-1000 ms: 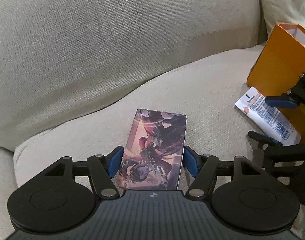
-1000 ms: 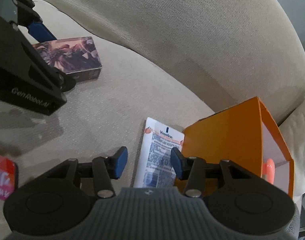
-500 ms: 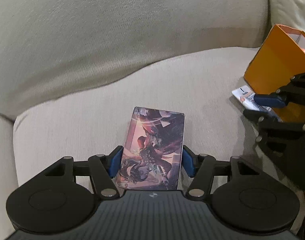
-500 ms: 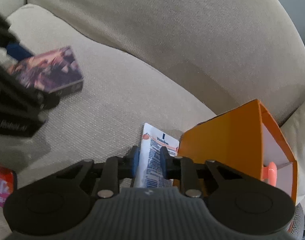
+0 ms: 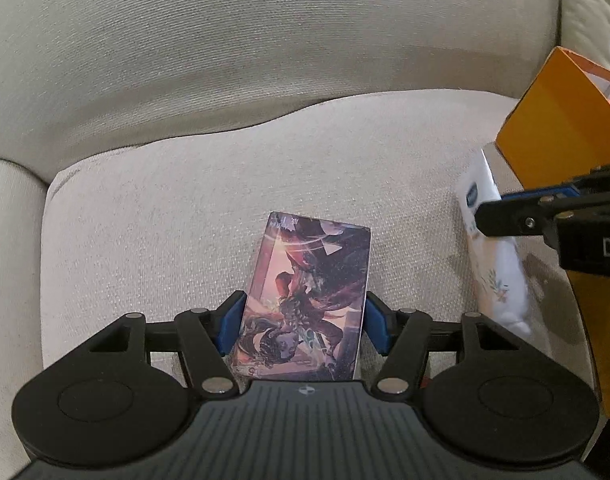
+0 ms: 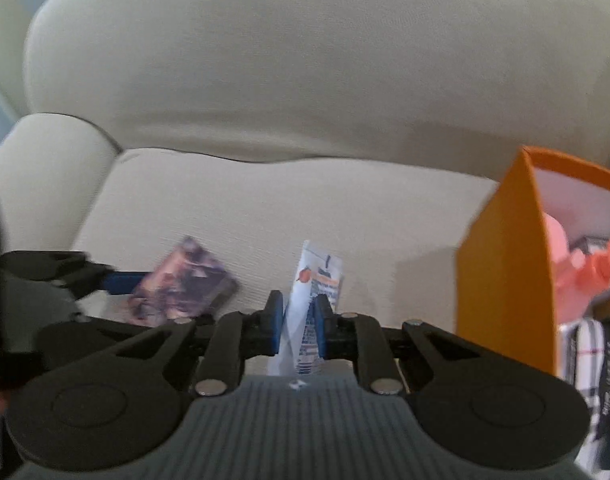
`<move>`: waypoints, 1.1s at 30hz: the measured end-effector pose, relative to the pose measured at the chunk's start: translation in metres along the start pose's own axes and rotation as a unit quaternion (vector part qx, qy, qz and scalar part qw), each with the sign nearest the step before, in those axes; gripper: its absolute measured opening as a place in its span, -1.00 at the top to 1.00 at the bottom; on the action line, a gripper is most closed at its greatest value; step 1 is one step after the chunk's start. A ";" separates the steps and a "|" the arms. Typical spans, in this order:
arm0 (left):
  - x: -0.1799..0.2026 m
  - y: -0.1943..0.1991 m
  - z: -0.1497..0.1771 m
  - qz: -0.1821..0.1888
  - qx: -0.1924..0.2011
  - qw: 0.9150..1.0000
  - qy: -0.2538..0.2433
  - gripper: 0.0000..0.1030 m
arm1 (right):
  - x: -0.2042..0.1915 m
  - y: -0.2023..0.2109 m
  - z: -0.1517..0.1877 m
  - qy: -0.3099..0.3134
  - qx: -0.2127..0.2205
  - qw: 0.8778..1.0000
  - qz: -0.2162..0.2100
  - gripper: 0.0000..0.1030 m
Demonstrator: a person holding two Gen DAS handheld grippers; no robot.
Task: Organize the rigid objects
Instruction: 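Grasp the card deck box with the left tool while the right tool grasps the Vaseline tube, then carry the card deck with the left tool while the right tool lowers the Vaseline tube into the box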
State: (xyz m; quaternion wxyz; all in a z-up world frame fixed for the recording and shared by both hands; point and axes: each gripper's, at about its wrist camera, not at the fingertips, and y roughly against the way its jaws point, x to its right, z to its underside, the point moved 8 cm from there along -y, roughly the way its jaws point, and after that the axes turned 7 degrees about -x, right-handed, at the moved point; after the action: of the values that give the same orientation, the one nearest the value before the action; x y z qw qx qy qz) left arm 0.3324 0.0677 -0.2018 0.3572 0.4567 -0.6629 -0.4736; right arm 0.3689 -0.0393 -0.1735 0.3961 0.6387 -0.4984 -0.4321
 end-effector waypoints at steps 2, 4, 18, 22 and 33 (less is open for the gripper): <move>-0.002 0.000 -0.003 0.002 0.006 1.000 0.002 -0.37 | 0.006 -0.003 -0.001 -0.013 -0.009 1.000 -0.013 0.67; -0.003 0.000 -0.004 0.005 0.007 1.000 0.008 -0.39 | 0.008 -0.006 -0.004 -0.011 -0.017 1.000 -0.016 0.56; 0.000 -0.003 -0.015 0.001 0.003 1.000 0.016 -0.38 | 0.016 -0.025 0.014 -0.043 -0.071 0.996 -0.006 0.39; 0.004 -0.002 -0.012 -0.005 0.008 1.000 0.019 -0.35 | 0.017 -0.022 0.012 -0.050 -0.068 0.996 -0.011 0.53; 0.013 0.054 0.010 -0.008 0.066 0.995 0.072 -0.34 | 0.005 0.023 0.027 -0.042 -0.005 0.998 -0.042 0.63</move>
State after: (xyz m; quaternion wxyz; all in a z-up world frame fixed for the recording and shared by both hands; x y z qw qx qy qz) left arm 0.3043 0.0654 -0.1524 0.3694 0.5175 -0.6617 -0.3974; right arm 0.3373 -0.0510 -0.1614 0.3598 0.6383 -0.4853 -0.4771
